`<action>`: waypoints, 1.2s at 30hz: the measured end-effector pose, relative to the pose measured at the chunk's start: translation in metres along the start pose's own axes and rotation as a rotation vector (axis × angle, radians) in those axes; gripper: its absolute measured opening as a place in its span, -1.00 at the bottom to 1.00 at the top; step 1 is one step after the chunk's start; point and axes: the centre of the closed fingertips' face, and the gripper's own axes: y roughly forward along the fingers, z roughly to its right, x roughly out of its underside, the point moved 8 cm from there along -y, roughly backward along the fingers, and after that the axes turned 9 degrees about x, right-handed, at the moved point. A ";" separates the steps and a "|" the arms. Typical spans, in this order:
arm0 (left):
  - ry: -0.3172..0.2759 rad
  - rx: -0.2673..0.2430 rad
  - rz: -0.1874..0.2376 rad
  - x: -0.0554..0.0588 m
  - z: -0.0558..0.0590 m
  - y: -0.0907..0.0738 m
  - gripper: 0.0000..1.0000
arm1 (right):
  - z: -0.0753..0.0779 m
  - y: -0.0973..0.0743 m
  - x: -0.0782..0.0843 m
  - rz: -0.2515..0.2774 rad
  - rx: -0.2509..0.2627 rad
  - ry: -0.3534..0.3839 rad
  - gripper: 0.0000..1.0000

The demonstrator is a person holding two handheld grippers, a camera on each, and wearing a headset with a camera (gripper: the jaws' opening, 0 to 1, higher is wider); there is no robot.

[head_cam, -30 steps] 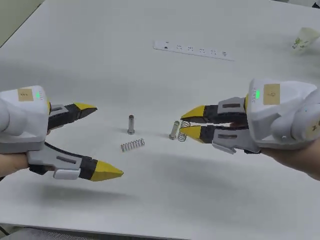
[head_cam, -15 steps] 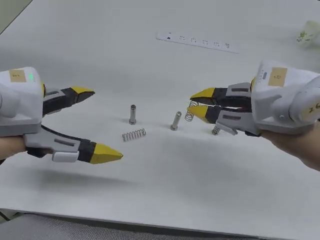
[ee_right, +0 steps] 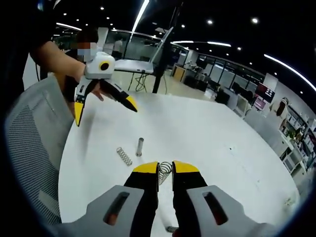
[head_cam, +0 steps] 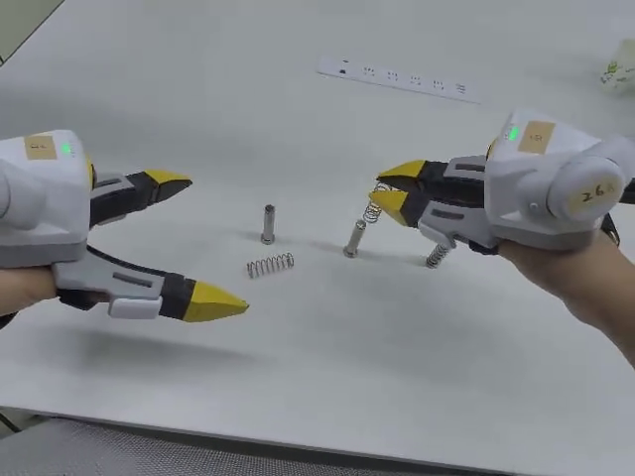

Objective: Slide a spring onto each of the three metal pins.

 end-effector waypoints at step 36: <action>-0.022 -0.041 0.023 0.004 -0.002 -0.010 0.97 | -0.017 0.027 0.031 -0.081 -0.028 -0.023 -0.85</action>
